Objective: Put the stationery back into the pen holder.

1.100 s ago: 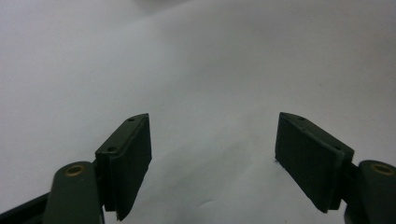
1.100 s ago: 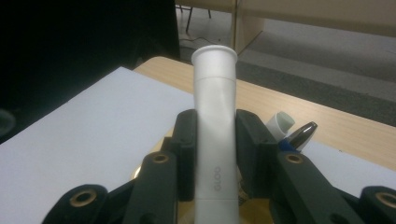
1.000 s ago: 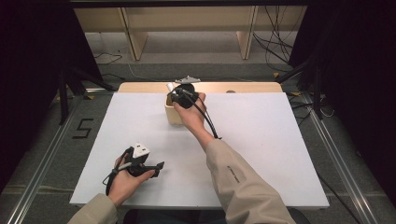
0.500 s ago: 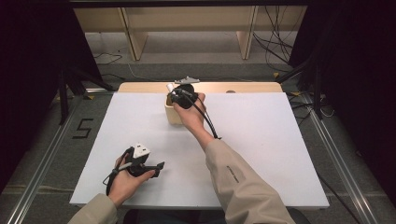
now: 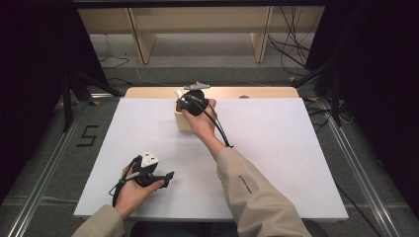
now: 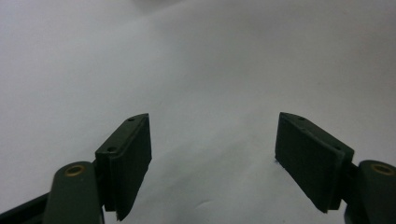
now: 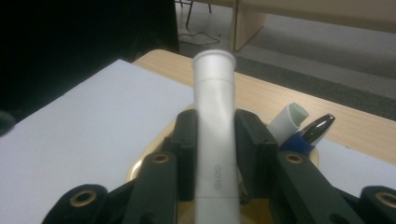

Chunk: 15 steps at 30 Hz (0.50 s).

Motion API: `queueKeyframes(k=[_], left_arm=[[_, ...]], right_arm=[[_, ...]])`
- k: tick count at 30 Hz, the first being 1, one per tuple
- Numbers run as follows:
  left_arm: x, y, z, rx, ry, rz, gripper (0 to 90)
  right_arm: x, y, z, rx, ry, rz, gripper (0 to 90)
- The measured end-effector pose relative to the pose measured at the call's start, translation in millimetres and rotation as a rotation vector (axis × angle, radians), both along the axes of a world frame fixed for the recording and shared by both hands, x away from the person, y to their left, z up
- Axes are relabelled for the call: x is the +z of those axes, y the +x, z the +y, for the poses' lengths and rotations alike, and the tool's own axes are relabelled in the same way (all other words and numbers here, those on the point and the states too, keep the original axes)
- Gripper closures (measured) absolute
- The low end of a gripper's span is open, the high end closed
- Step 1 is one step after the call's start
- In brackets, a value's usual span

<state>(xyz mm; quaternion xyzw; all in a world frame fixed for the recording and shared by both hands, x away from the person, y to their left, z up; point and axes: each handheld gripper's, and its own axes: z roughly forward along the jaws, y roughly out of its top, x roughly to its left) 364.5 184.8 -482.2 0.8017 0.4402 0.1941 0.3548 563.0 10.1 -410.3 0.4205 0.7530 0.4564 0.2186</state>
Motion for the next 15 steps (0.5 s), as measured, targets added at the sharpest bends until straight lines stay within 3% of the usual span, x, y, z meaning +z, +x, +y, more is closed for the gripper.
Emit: queueKeyframes(k=[15], left_arm=[[-0.1, 0.1, 0.1, -0.001, 0.004, 0.001, 26.8]], right_arm=[[2.5, -2.1, -0.6, 0.003, 0.012, -0.006, 66.7]])
